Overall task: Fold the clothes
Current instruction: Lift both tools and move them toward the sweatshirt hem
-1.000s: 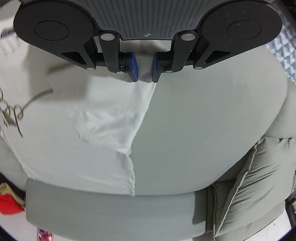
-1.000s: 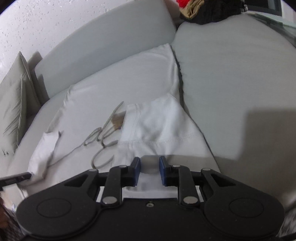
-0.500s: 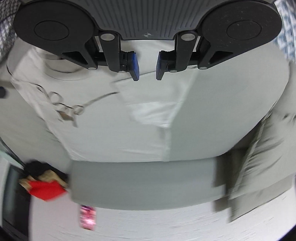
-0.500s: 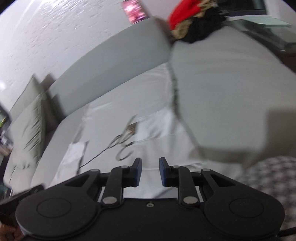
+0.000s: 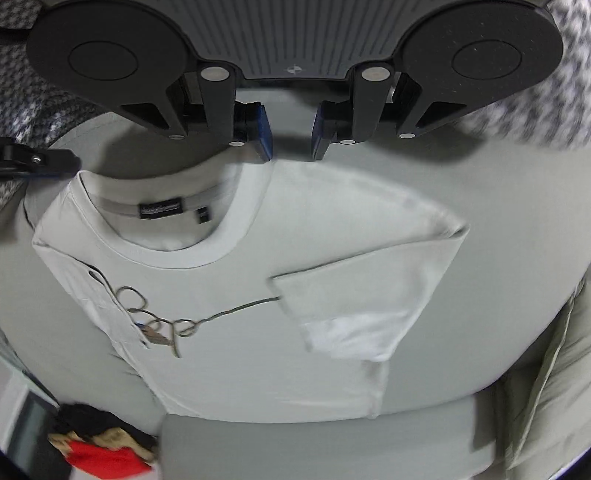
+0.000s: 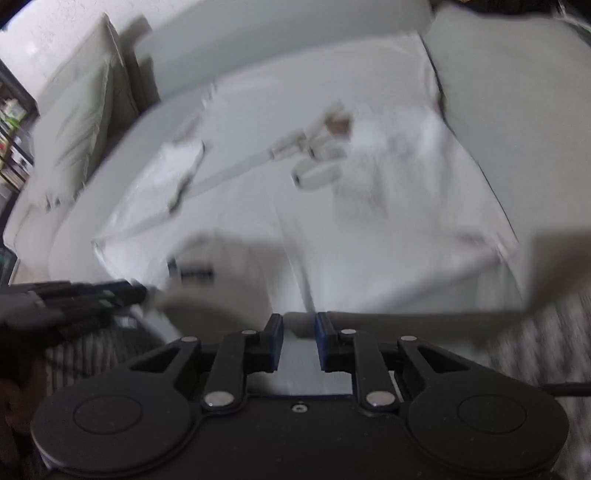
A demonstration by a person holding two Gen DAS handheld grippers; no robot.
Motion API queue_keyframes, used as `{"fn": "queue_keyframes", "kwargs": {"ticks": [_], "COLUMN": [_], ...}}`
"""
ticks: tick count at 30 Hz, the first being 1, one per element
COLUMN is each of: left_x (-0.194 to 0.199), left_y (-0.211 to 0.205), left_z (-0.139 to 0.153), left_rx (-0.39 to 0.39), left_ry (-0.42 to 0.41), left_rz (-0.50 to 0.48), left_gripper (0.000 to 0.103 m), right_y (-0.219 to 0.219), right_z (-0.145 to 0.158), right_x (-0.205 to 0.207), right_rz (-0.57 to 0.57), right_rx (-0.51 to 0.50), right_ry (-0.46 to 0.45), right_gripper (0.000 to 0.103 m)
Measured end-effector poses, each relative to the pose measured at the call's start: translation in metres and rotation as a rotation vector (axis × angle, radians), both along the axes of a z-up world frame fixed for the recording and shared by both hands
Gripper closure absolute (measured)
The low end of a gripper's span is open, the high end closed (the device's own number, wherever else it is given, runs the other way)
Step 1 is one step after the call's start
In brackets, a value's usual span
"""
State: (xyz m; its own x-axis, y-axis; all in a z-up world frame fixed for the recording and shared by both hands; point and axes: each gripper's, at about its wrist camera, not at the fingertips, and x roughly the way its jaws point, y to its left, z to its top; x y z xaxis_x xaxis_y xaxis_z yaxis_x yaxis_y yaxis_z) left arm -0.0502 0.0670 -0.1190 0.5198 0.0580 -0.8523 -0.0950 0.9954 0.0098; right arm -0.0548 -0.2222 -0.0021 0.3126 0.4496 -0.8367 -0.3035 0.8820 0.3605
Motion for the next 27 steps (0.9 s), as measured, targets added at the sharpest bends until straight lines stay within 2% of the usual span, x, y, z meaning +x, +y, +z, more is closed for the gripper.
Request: {"fn": "queue_keyframes", "kwargs": {"ticks": [3, 5, 8, 11, 13, 15, 17, 18, 19, 22, 24, 27], "left_x": [-0.006, -0.003, 0.021, 0.05, 0.063, 0.068, 0.065, 0.059, 0.054, 0.043, 0.036, 0.032], "left_y": [0.01, 0.017, 0.025, 0.02, 0.012, 0.001, -0.008, -0.013, -0.014, 0.001, 0.008, 0.019], "left_z": [0.017, 0.028, 0.032, 0.023, 0.013, -0.002, -0.017, -0.015, -0.01, 0.014, 0.037, 0.075], "left_rx": [0.053, 0.084, 0.076, 0.124, 0.163, 0.181, 0.194, 0.223, 0.215, 0.059, 0.048, 0.038], "left_ry": [-0.114, -0.193, -0.237, -0.24, -0.221, -0.162, -0.069, -0.074, -0.055, -0.032, -0.093, -0.199], "left_rz": [0.019, 0.04, 0.056, 0.032, 0.0, -0.049, -0.092, -0.106, -0.116, -0.088, -0.069, -0.046], "left_gripper": [0.078, 0.078, 0.078, 0.078, 0.078, 0.078, 0.078, 0.079, 0.082, 0.081, 0.081, 0.076], "right_y": [-0.017, -0.026, -0.039, -0.041, -0.039, -0.028, -0.022, -0.019, -0.019, -0.024, -0.031, -0.035], "right_z": [0.018, 0.028, 0.04, 0.032, 0.023, 0.01, -0.002, -0.001, 0.001, 0.019, 0.04, 0.088], "right_x": [-0.006, 0.005, 0.023, 0.053, 0.067, 0.071, 0.065, 0.058, 0.051, 0.038, 0.035, 0.03], "right_rz": [-0.034, -0.099, -0.194, -0.267, -0.273, -0.242, -0.218, -0.204, -0.191, -0.158, -0.162, -0.149], "right_rx": [0.07, 0.075, 0.08, 0.073, 0.081, 0.077, 0.042, 0.027, 0.021, 0.073, 0.165, 0.236], "right_ry": [-0.063, -0.136, -0.232, -0.226, -0.201, -0.173, -0.123, -0.125, -0.116, -0.016, 0.003, -0.09], "right_gripper": [0.083, 0.082, 0.082, 0.082, 0.082, 0.082, 0.082, 0.082, 0.082, 0.082, 0.08, 0.068]}}
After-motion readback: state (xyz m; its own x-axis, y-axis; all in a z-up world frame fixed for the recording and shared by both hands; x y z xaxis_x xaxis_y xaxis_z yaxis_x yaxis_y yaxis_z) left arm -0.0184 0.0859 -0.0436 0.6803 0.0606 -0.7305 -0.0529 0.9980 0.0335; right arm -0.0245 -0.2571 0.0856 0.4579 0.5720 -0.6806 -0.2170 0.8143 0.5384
